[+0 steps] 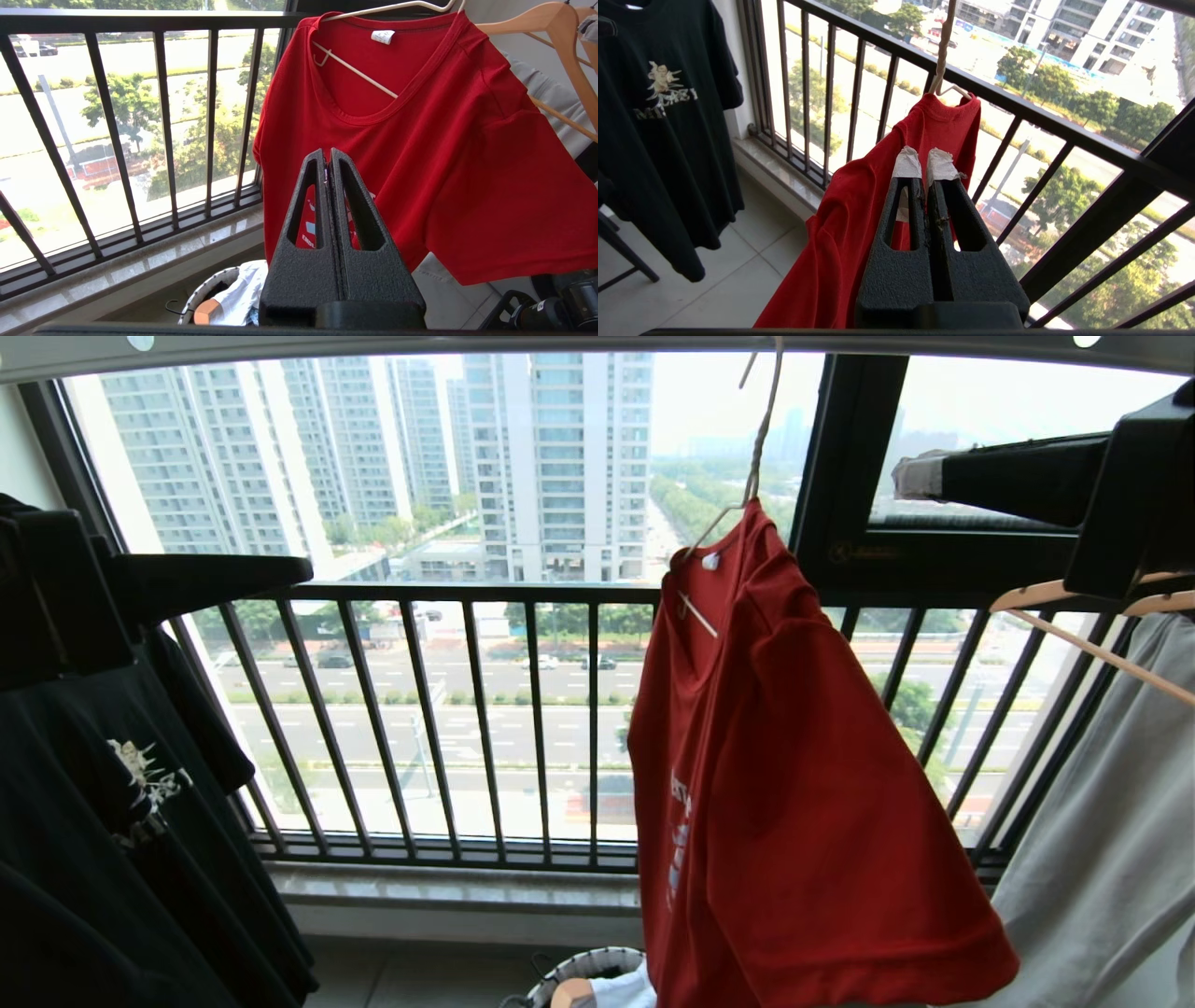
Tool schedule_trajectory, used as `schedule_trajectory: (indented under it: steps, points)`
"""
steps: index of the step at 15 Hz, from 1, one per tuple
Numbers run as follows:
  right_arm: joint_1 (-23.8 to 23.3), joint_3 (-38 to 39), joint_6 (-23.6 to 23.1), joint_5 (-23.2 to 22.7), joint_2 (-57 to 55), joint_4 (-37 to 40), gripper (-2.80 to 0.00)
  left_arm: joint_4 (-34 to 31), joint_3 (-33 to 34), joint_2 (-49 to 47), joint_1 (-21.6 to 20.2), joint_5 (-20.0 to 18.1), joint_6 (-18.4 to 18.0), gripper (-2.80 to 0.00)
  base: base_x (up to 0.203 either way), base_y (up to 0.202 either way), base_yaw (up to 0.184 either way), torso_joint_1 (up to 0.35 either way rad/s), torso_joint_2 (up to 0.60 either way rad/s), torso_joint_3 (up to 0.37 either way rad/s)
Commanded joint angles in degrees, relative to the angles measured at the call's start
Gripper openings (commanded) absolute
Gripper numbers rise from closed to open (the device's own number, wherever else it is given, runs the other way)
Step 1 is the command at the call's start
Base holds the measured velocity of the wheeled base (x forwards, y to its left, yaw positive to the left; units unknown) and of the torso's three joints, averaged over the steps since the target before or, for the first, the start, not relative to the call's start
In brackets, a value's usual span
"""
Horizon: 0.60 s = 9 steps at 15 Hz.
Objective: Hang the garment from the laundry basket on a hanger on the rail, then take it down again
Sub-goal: Take the clothes off the clothes rack
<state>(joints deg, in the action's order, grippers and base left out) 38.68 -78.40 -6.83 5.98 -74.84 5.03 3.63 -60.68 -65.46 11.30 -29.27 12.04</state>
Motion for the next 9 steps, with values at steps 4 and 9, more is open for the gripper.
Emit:
schedule_trajectory:
  steps: [4, 9]
  points:
    - [4.88, -9.48, 0.01, 3.97, -5.74, 7.6, -2.8, 0.06, -0.05, -0.1, -0.04, -0.17, 0.08, -2.8, 0.0, 0.0, 0.0, 0.0, 0.0, 0.0]
    - [9.13, -15.77, 0.1, 10.92, -12.38, 8.24, -2.8, 0.06, -0.05, -0.08, -0.05, -0.17, 0.08, -2.8, 0.0, 0.0, 0.0, 0.0, 0.0, 0.0]
